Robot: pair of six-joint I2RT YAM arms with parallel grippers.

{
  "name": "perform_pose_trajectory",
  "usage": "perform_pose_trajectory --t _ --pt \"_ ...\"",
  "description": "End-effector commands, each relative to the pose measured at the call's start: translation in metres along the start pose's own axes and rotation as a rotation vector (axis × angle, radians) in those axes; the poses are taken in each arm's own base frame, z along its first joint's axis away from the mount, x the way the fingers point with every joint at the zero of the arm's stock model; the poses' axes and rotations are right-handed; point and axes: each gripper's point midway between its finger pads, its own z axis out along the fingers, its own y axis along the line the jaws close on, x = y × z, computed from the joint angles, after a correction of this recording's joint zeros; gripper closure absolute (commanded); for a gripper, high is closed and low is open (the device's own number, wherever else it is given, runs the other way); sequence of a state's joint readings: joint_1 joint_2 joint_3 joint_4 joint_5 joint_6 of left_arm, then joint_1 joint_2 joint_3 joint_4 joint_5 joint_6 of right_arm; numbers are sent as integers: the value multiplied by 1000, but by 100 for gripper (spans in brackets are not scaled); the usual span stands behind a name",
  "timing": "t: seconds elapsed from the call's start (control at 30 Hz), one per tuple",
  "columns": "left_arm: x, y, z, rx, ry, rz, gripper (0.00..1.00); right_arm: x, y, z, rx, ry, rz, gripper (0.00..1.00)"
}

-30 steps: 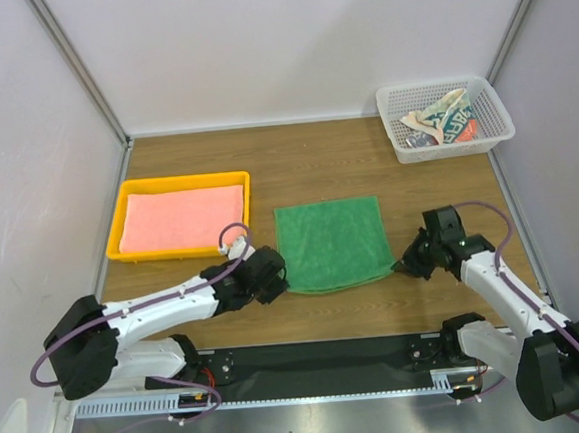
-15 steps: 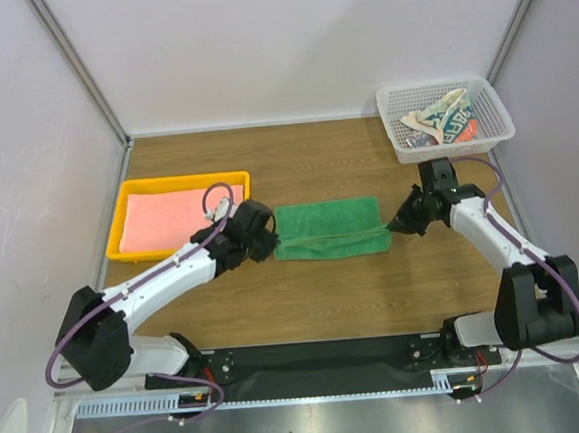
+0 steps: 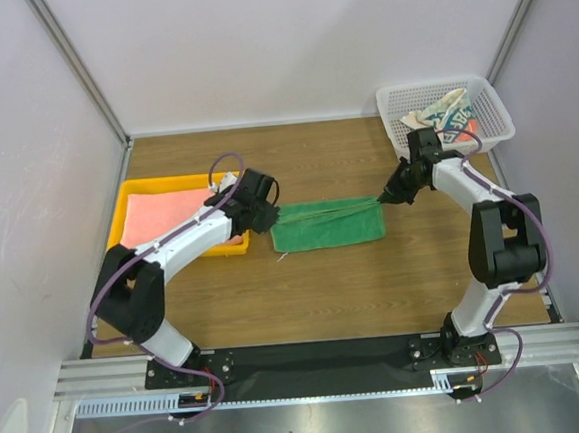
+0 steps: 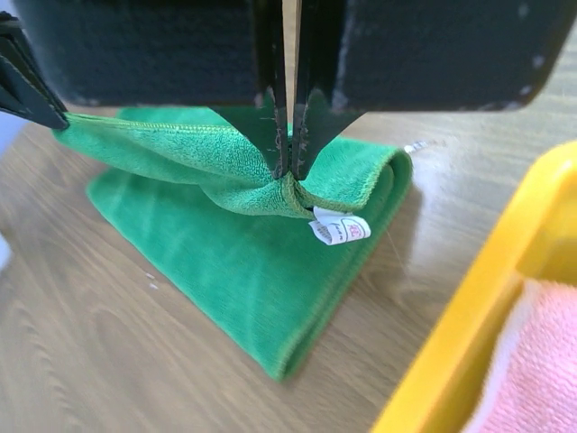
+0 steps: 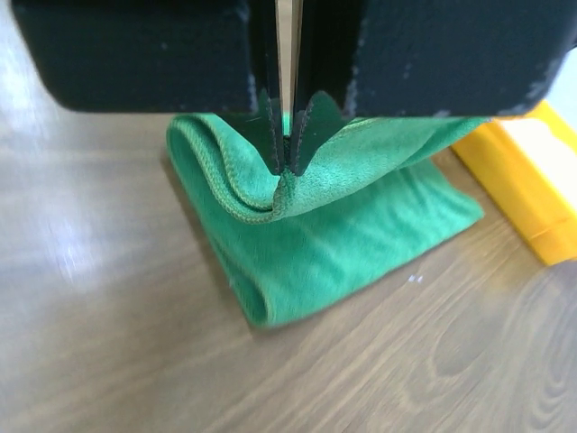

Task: Fold and stack the towels
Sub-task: Fold the towel

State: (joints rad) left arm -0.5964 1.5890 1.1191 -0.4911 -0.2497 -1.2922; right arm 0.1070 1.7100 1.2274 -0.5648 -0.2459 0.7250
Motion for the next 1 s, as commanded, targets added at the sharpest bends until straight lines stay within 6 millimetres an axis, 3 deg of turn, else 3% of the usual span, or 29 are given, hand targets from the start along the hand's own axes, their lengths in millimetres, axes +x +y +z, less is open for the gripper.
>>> perform_pose_trajectory --t 0.0,0.37,0.57,0.6,0.63,0.67,0.7,0.77,0.87,0.97 --pt "-12 0 14 -26 -2 -7 100 -17 5 14 -5 0 -39 100" --pt "-11 -2 49 -63 21 0 100 -28 1 45 40 36 -43 100" --pt "-18 -5 58 -81 15 -4 99 -36 1 56 58 50 -53 100" --pt "-20 -3 61 -94 12 8 95 -35 0 57 65 58 -55 99" --pt "-23 -8 62 -90 6 10 78 -36 -1 61 68 65 -57 95" --pt "-25 -7 63 -97 4 13 68 -34 0 62 63 78 -56 81" --pt "-27 -7 66 -98 3 29 53 -34 1 62 58 81 -64 74" --pt "-34 -20 64 -62 -7 46 34 -40 12 56 22 68 -91 55" --pt "-54 -61 56 89 -54 133 26 -50 31 44 -38 40 -144 42" --pt "-65 -94 38 234 -91 282 25 -67 61 21 -123 -12 -199 36"
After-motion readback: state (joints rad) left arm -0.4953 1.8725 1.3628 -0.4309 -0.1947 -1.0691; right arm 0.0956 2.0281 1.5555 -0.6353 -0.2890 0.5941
